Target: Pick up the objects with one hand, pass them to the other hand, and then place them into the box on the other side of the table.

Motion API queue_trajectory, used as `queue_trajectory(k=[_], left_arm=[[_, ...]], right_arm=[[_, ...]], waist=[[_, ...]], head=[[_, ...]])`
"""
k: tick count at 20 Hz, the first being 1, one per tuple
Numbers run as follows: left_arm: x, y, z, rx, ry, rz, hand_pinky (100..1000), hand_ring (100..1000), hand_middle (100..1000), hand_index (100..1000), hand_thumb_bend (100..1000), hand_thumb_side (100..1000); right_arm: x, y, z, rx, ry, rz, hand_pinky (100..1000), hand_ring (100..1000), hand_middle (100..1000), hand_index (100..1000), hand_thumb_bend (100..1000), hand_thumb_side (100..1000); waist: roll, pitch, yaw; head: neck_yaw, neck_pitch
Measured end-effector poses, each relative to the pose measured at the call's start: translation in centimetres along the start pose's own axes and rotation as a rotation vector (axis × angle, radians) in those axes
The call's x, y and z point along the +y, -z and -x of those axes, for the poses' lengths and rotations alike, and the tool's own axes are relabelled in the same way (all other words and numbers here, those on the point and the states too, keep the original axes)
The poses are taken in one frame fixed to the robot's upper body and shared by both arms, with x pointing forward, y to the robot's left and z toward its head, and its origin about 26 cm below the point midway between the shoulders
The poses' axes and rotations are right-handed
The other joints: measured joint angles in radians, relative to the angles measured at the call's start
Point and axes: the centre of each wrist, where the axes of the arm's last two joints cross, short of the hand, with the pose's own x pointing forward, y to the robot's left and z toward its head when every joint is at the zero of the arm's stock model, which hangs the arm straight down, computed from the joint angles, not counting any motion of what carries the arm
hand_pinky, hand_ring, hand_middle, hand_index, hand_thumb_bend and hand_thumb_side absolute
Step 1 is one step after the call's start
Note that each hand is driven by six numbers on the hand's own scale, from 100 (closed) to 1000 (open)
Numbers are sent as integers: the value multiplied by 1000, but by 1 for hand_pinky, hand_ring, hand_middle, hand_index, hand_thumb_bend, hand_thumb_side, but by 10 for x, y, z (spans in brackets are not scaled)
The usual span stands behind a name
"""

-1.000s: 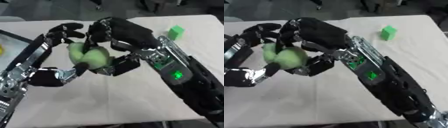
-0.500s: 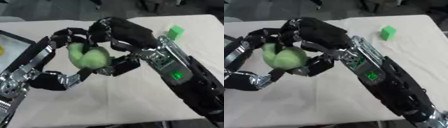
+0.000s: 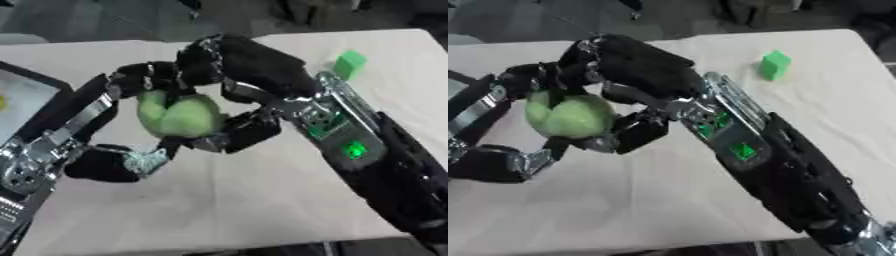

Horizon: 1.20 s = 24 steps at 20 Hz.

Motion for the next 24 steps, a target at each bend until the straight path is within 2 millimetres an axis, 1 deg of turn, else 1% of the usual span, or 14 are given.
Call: queue_trajectory(k=[2, 4, 6, 8, 9, 10, 11, 12, 18, 22, 24], left_arm=[[0, 0, 0, 1, -3, -2, 689, 929, 753, 662, 149, 330], [-1, 1, -1, 2, -10, -6, 673, 898, 710, 612, 104, 324], [-2, 2, -1, 4, -21, -14, 656, 867, 663, 561, 100, 321], [-3, 3, -2, 6, -33, -27, 641, 841, 614, 509, 100, 325], [-3, 3, -2, 7, -40, -32, 633, 829, 594, 487, 100, 331], [-4, 3, -2, 8, -45, -34, 630, 825, 587, 479, 100, 336], [-4, 3, -3, 8, -53, -35, 625, 821, 575, 464, 100, 347], [-4, 3, -3, 9, -61, -36, 622, 818, 568, 455, 100, 352], [-5, 4, -4, 28, -117, -32, 609, 813, 549, 432, 100, 377], [-5, 4, -4, 42, -144, -34, 607, 815, 548, 429, 100, 382], [-5, 3, -4, 49, -150, -39, 606, 815, 548, 429, 100, 383]], right_arm=[[0, 0, 0, 0, 0, 0, 535, 527, 347, 384, 111, 100], [0, -1, -1, 0, 1, 0, 540, 527, 353, 394, 100, 100], [0, -1, -2, 1, 2, 0, 545, 531, 405, 451, 100, 100], [-1, -1, -2, -2, 0, 1, 553, 537, 467, 521, 152, 100], [-1, -1, -3, -4, -3, 1, 555, 540, 501, 576, 207, 100], [-2, -1, -3, -8, -10, 2, 555, 544, 515, 597, 248, 100], [-3, -2, -4, -12, -21, 3, 555, 544, 532, 620, 308, 100], [-5, -2, -5, -17, -36, 7, 557, 544, 540, 633, 339, 100], [-14, -1, -12, -49, -163, 103, 579, 537, 565, 675, 389, 100], [-16, -1, -14, -55, -257, 180, 654, 560, 600, 730, 433, 100], [-15, -1, -14, -52, -305, 212, 689, 579, 616, 757, 441, 100]], waist=[[0, 0, 0], [0, 0, 0], [0, 0, 0], [0, 0, -1], [0, 0, -1], [0, 0, -1], [0, 0, -2], [0, 0, -2], [1, 0, -3], [2, 0, -3], [2, 0, -3]], head=[[0, 0], [0, 0], [0, 0], [0, 0], [0, 0], [0, 0], [0, 0], [0, 0], [0, 0], [0, 0], [0, 0]])
